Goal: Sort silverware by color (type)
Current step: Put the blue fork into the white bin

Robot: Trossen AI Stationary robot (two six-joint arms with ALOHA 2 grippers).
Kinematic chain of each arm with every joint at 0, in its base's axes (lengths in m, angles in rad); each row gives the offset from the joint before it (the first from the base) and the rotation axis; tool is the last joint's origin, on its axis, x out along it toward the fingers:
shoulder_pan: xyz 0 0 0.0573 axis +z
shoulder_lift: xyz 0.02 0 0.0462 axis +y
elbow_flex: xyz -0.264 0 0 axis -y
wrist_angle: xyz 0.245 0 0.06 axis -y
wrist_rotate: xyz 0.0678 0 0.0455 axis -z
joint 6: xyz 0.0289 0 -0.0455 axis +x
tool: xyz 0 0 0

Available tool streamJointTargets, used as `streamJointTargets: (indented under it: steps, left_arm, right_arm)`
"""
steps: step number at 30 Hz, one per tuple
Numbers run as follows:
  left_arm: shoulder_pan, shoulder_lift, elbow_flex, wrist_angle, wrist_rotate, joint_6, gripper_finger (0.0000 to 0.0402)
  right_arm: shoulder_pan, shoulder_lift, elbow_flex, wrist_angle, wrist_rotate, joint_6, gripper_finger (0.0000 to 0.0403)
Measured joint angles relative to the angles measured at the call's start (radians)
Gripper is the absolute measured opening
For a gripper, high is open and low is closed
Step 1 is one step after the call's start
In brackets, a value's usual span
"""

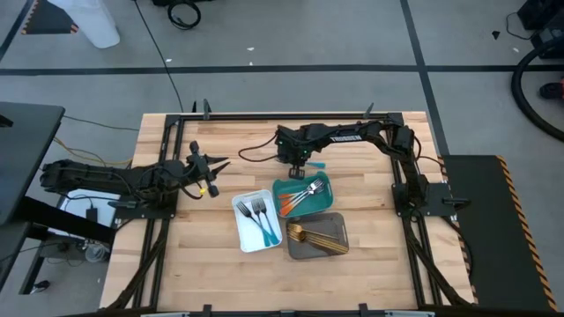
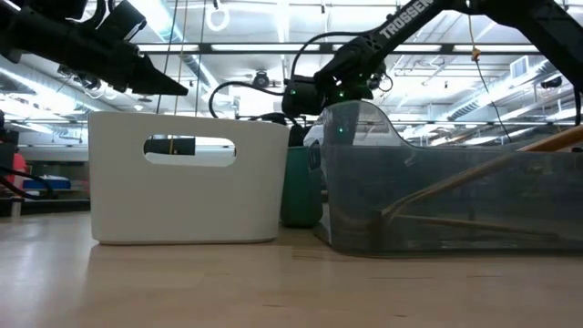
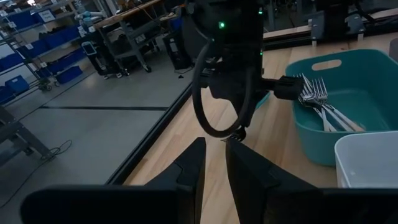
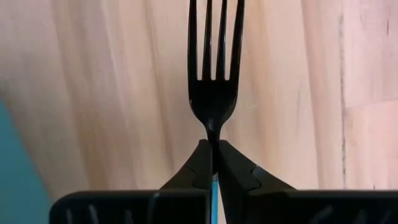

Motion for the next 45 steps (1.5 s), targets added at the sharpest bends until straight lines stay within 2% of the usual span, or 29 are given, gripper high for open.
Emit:
streamJointTargets:
  steps: [13, 27, 38, 45]
  left_arm:
    - [0.0, 0.0, 0.0, -0.003, 0.0, -0.007, 0.0071]
    - [0.0, 0.0, -0.001, -0.08, 0.0, -0.055, 0.0071]
    - [0.0, 0.0, -0.001, -0.117, 0.0, -0.101, 0.0071]
    - [0.0, 0.0, -0.001, -0.136, -0.001, -0.161, 0.0071]
  right_arm:
    - [0.002, 0.0, 0.105, -0.062, -0.018, 0.035, 0.0014]
    - [0.012, -0.002, 0.276, -0.015, -0.22, 0.158, 0.0015]
    - [0.043, -0.003, 0.316, 0.014, -0.311, 0.309, 0.0016]
    - [0.068, -0.003, 0.316, 0.072, -0.407, 0.438, 0.0016]
